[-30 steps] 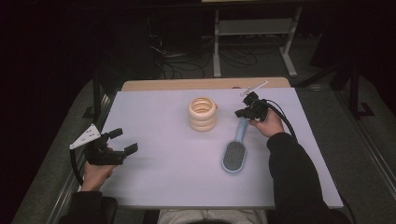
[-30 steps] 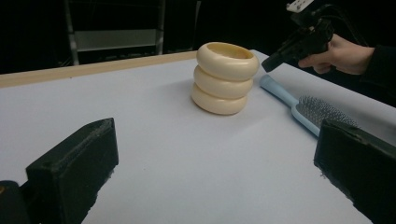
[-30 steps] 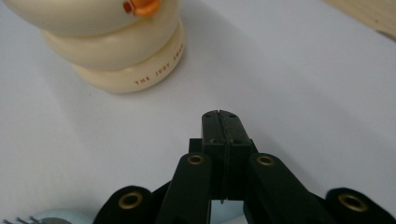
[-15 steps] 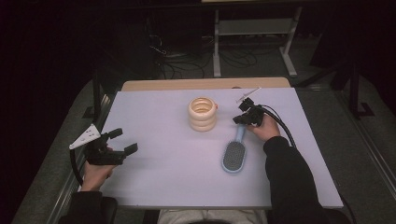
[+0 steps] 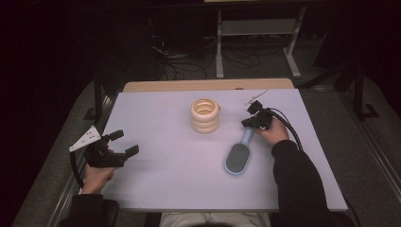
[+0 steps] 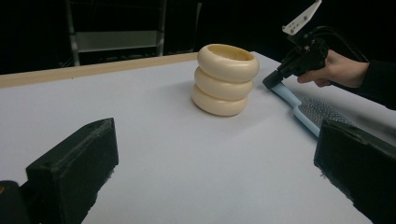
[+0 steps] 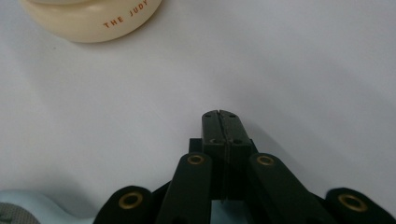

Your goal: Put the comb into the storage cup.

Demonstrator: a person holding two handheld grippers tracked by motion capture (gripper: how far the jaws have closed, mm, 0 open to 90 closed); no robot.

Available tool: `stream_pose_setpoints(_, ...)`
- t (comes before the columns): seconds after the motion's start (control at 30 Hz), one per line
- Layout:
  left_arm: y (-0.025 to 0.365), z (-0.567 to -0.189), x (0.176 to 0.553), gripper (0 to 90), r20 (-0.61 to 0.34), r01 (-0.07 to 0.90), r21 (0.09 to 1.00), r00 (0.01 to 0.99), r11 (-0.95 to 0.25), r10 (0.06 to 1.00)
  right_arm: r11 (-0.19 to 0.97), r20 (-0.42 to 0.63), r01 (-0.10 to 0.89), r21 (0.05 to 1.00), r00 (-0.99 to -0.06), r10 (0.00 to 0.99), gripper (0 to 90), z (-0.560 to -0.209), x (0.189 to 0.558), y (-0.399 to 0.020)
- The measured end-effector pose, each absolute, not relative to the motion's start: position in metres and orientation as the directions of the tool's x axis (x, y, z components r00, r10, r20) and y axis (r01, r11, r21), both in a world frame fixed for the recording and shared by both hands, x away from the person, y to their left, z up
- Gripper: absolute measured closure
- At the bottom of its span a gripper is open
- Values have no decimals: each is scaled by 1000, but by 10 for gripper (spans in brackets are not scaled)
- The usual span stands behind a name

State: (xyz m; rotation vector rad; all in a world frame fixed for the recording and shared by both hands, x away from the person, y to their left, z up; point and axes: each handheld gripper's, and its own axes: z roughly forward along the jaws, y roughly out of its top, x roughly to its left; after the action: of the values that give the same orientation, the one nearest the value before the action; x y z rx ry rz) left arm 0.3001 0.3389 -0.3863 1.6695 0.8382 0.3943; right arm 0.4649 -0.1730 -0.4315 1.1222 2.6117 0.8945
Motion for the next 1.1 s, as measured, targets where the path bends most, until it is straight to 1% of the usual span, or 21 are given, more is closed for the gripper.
stream_pose_setpoints(0.13,339,-386,300,0,-174,317,946,686,-75,707,514,100,613,600,-695,712,888,-433,460,-184)
stream_pose_setpoints(0.33,339,-386,300,0,-175,317,945,684,-73,708,511,101,608,608,-697,710,888,-431,453,-194)
stream_pose_setpoints(0.63,339,-386,299,0,-175,317,946,683,-72,709,563,75,588,581,-727,682,888,-427,444,-199)
stream_pose_setpoints(1.1,339,-386,299,0,-173,317,946,681,-73,712,548,98,613,570,-712,695,888,-427,433,-224)
